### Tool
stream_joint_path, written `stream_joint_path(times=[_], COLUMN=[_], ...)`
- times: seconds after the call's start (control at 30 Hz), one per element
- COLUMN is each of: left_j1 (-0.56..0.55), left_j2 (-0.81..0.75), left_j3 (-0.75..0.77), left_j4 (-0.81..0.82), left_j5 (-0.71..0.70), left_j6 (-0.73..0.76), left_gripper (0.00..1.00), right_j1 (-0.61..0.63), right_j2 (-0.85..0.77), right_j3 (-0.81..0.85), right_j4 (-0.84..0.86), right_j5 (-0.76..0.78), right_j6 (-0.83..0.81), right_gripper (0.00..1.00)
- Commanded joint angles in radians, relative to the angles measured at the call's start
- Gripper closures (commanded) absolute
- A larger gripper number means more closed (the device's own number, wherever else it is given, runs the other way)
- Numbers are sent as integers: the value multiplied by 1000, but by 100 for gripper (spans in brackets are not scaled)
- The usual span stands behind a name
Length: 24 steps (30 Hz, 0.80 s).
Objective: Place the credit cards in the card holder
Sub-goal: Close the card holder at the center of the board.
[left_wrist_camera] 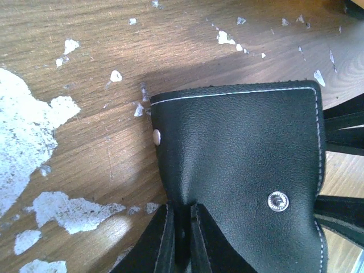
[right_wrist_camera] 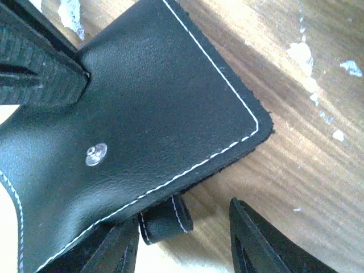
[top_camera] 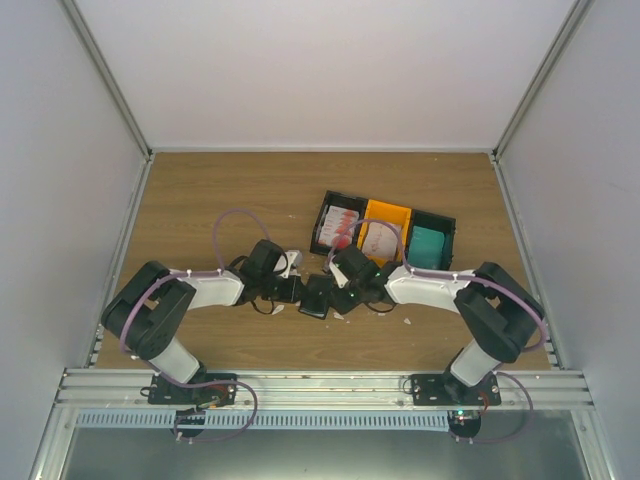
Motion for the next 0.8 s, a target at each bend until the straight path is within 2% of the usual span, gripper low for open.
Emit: stream_joint_path(times=[0.0,0.27,0.43,0.5,0.67,0.77], left_j1=[-41,-52,-52,-52,-52,-52], left_j2=[51,6,-21,-40,-85,-106], left_j3=[-44,-73,-87,-86,-83,-87], left_j4=[-82,-113,-119,-108,-53,-13], left_j5=[-100,-123,-139,-115,16,49], left_j6=[-4,3,1,-1,-22,-31], left_gripper=[100,100,100,98,72,67], right_j1=[39,49,41,36,17,-1], right_j2=[59,-11,-28,-45,-124,-178], right_j3=[62,30,53,56,42,31], right_j4=[30,33,-94,-121,-114,-102], right_j5=[108,434,601,588,402,293], right_j6=[24,258,394,406,367,373], right_gripper=[56,60,59,57,49,46])
